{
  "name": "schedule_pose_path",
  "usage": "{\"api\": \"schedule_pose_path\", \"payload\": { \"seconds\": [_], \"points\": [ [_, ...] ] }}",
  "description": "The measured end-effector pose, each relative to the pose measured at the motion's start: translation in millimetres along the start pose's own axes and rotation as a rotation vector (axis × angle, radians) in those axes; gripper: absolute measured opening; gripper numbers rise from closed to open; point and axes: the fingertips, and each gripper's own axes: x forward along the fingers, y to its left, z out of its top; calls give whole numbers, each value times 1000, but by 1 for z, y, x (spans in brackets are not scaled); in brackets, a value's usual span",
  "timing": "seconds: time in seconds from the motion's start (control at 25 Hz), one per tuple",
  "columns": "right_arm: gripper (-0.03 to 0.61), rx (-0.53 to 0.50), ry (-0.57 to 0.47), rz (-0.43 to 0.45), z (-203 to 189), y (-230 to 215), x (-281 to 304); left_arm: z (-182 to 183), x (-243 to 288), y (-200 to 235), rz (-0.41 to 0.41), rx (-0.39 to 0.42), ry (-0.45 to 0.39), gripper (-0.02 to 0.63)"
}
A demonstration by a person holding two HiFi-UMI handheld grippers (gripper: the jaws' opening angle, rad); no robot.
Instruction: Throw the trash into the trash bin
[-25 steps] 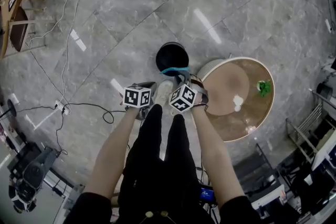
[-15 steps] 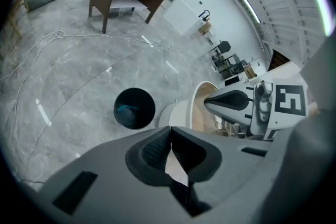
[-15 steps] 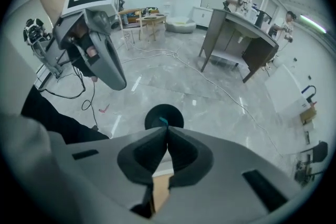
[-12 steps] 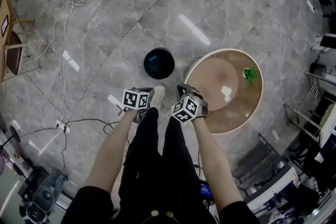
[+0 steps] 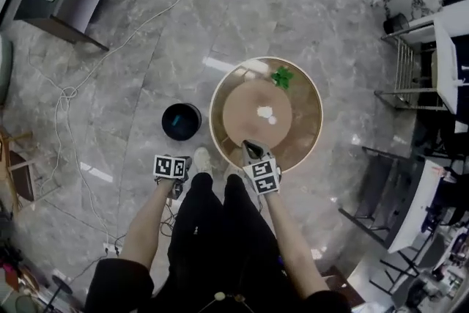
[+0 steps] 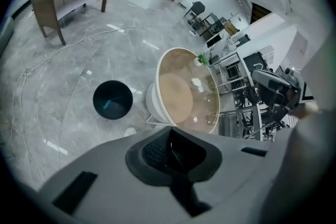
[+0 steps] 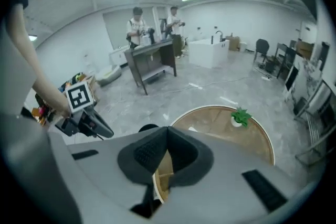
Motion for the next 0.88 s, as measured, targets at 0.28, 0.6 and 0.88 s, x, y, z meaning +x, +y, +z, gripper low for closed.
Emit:
{"api": "schedule_pose_path", "payload": {
  "seconds": [0.28,0.6,0.88],
  "points": [
    [2,332,-419,-44,39,-31,-152,79,-51,-125,-108,139,-288,3],
    [2,393,-795,-146,77,-45,-303,148,-208,-287,-204,588,-862,3],
    [2,347,-990,-215,110,-48,-383,147,-280,-353,-306,738,-1007,3]
  ]
}}
